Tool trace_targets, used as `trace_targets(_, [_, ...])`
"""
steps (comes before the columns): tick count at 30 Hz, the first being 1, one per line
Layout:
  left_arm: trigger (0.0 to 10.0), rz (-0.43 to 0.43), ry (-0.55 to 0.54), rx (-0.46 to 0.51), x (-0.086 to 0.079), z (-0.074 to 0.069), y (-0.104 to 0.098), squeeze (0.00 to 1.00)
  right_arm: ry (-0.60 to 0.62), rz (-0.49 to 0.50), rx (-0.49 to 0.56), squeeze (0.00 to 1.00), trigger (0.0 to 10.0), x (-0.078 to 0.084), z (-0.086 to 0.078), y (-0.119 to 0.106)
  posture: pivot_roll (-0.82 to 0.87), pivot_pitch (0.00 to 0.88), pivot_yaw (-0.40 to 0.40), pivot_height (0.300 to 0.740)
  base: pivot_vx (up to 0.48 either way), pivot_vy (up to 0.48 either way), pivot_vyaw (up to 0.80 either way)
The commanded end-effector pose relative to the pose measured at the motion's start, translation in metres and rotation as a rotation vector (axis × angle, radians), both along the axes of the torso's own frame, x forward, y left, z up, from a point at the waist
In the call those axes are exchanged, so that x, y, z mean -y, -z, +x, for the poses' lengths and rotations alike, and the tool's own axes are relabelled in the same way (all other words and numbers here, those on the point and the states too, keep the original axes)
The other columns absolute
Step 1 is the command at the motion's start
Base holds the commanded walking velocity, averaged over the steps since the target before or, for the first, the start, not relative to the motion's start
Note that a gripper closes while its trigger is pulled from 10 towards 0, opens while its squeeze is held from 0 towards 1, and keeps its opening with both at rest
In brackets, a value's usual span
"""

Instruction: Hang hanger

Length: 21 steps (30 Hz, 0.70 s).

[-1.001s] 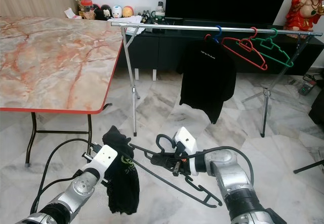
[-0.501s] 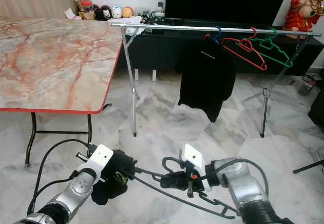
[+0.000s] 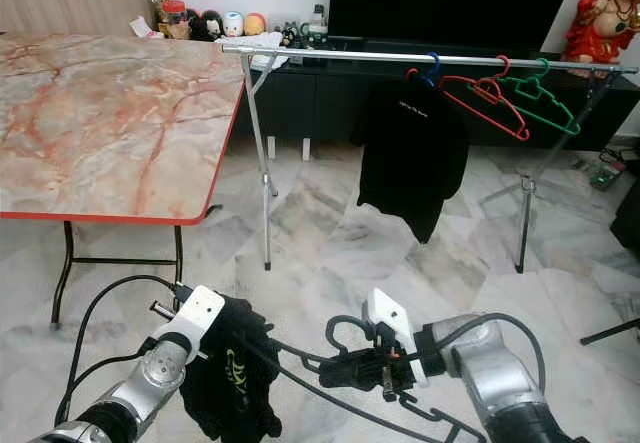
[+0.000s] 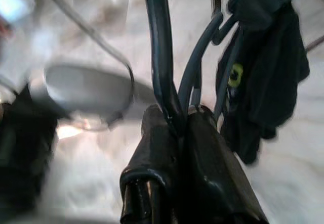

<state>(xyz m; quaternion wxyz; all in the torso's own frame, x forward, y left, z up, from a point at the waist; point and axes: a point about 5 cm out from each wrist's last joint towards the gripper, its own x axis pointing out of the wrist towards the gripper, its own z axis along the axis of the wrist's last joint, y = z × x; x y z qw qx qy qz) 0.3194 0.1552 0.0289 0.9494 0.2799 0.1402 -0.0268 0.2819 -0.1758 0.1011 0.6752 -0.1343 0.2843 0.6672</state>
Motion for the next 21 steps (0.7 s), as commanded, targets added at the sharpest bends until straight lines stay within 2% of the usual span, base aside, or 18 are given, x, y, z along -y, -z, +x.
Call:
trace_targets(1, [0.0, 0.034, -0.155, 0.039, -0.031, 0.003, -0.007, 0.0, -0.067, -0.194, 0.004, 0.0, 0.0, 0.025, -0.009, 0.013, -0.01, 0.06, -0.057, 0.74, 0.0, 0.0, 0.0])
trace_targets(2, [0.0, 0.034, -0.155, 0.039, -0.031, 0.003, -0.007, 0.0, -0.067, -0.194, 0.004, 0.0, 0.0, 0.025, -0.009, 0.013, -0.01, 0.06, -0.057, 0.74, 0.0, 0.0, 0.0])
trace_targets(5, [0.0, 0.032, -0.158, 0.04, -0.031, 0.003, -0.007, 0.0, -0.03, -0.33, 0.07, 0.0, 0.0, 0.034, -0.004, 0.022, -0.01, 0.06, -0.056, 0.74, 0.0, 0.0, 0.0])
trace_targets(6, [0.0, 0.029, -0.16, 0.042, -0.031, 0.003, -0.007, 0.0, 0.021, -0.361, 0.116, 0.0, 0.0, 0.035, 0.002, 0.024, -0.01, 0.06, -0.056, 0.74, 0.0, 0.0, 0.0])
trace_targets(7, [0.0, 0.024, -0.151, 0.038, -0.03, 0.003, -0.007, 0.0, 0.061, -0.298, 0.1, 0.0, 0.0, 0.029, 0.005, 0.022, -0.01, 0.061, -0.055, 0.74, 0.0, 0.0, 0.0])
trace_targets(9, [0.0, 0.022, -0.144, 0.035, -0.029, 0.003, -0.007, 0.0, 0.074, -0.251, 0.084, 0.0, 0.0, 0.026, 0.005, 0.019, -0.01, 0.061, -0.056, 0.74, 0.0, 0.0, 0.0])
trace_targets(11, [0.0, 0.018, -0.133, 0.023, -0.028, 0.002, -0.005, 0.0, 0.108, -0.16, 0.069, 0.0, 0.0, 0.018, 0.008, 0.012, -0.01, 0.061, -0.056, 0.74, 0.0, 0.0, 0.0])
trace_targets(12, [0.0, 0.012, -0.122, 0.015, -0.026, 0.002, -0.004, 0.0, 0.165, -0.044, 0.046, 0.0, 0.0, 0.011, 0.014, 0.003, -0.01, 0.06, -0.056, 0.74, 0.0, 0.0, 0.0])
trace_targets(15, [0.0, 0.007, -0.105, 0.008, -0.022, 0.001, -0.003, 0.0, 0.231, 0.134, -0.019, 0.0, 0.0, 0.004, 0.022, -0.014, -0.01, 0.059, -0.055, 0.74, 0.0, 0.0, 0.0])
trace_targets(18, [0.0, 0.003, -0.094, 0.001, -0.02, 0.001, -0.002, 0.0, 0.219, 0.157, -0.024, 0.0, 0.0, 0.007, 0.023, -0.017, -0.01, 0.059, -0.055, 0.74, 0.0, 0.0, 0.0])
trace_targets(21, [0.0, -0.003, -0.062, -0.021, -0.016, 0.0, 0.001, 0.0, 0.224, 0.116, -0.008, 0.0, 0.0, 0.014, 0.024, -0.012, -0.01, 0.059, -0.055, 0.74, 0.0, 0.0, 0.0])
